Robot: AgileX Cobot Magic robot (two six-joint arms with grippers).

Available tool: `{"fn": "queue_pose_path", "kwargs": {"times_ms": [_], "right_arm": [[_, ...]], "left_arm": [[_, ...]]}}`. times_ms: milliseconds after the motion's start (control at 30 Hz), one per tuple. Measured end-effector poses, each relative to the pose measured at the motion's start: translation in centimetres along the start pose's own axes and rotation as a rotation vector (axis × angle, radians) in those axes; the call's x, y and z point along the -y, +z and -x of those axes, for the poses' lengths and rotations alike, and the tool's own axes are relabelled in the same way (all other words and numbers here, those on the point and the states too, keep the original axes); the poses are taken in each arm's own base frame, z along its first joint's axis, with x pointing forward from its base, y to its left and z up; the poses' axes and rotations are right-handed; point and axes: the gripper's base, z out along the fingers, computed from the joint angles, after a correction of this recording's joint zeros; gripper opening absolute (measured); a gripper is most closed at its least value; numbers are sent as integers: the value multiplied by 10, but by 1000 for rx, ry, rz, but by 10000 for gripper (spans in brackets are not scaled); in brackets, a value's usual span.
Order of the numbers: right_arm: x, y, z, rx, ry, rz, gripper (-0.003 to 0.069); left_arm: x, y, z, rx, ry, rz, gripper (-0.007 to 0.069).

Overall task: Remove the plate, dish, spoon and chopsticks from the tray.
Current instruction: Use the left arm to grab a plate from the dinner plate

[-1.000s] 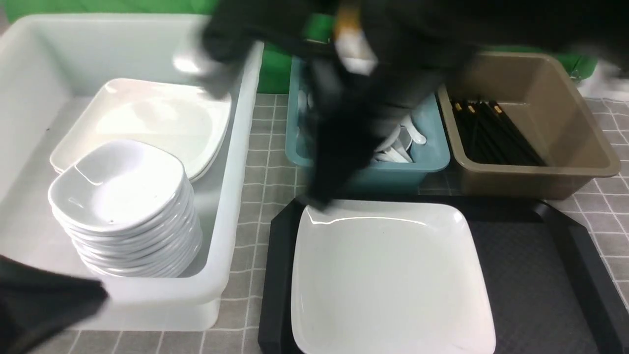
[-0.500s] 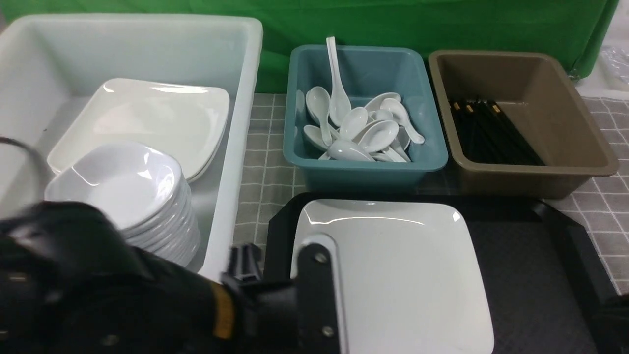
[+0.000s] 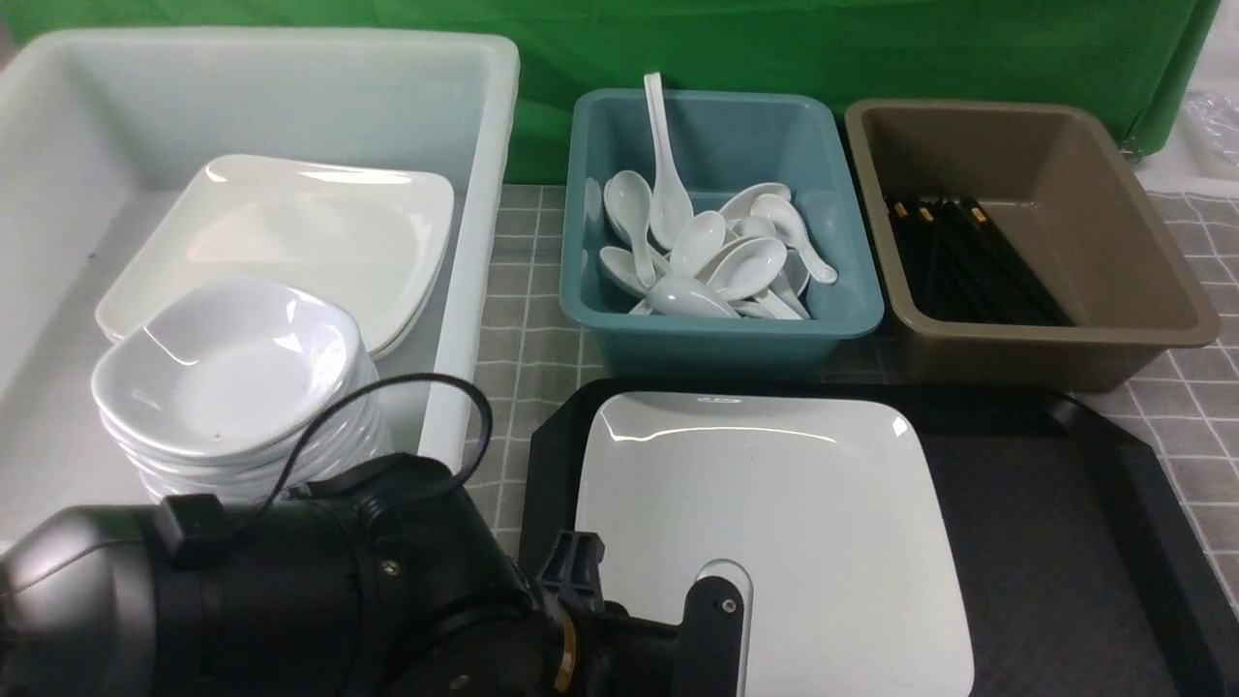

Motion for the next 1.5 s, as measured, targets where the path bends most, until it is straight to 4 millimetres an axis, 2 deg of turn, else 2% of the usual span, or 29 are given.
{"fn": "queue_pose_path", "kwargs": {"times_ms": [500, 1233, 1500], "right_arm": [[-4, 16, -15, -86, -1, 16, 134], [-5, 16, -15, -92, 1, 24, 144], [-5, 16, -15, -92, 0, 25, 144]], "left_arm": [[-10, 30, 1, -27, 120, 53, 375], [-17, 31, 4, -6, 145, 140, 372], [-18, 44, 5, -16, 165, 127, 370]]}}
